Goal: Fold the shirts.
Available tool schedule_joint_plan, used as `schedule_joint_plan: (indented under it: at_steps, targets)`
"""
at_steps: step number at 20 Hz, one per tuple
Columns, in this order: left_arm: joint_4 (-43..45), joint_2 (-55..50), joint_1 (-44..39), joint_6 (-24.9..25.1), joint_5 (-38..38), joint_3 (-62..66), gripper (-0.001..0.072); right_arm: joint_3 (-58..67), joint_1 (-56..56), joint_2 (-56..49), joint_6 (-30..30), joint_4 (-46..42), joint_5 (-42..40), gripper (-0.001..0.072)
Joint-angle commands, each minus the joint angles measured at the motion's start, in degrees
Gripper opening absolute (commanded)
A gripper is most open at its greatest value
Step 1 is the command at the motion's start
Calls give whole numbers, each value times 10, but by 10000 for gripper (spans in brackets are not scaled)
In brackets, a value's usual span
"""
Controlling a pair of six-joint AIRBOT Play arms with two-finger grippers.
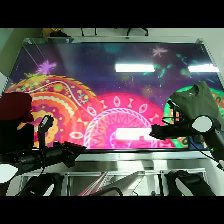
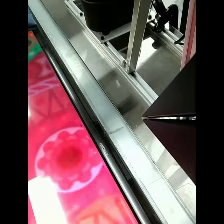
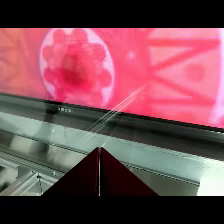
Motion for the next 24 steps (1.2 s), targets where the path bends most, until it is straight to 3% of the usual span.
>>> schedule_joint_plan:
  at_steps: [1,8,12,13,14,15,17,20,24]
  targets:
    - [3,1,0,0,2,0,16,0,1,1,0,0,1,20]
    - [41,1,0,-2,6,3,16,0,1,1,0,0,1,20]
    - [309,-1,61,-112,13,89,18,0,1,1,0,0,1,20]
    - [378,-10,94,-114,25,122,92,0,1,1,0,0,1,20]
    - [440,-27,132,-115,39,155,509,0,1,1,0,0,1,20]
    - [497,-54,181,-116,54,190,691,0,1,1,0,0,1,20]
    - [562,-126,289,-115,96,243,692,0,1,1,0,0,1,20]
    - [558,-277,444,-84,133,301,692,0,1,0,0,0,-7,20]
    - [553,-511,555,-85,137,353,693,0,1,0,0,0,-14,20]
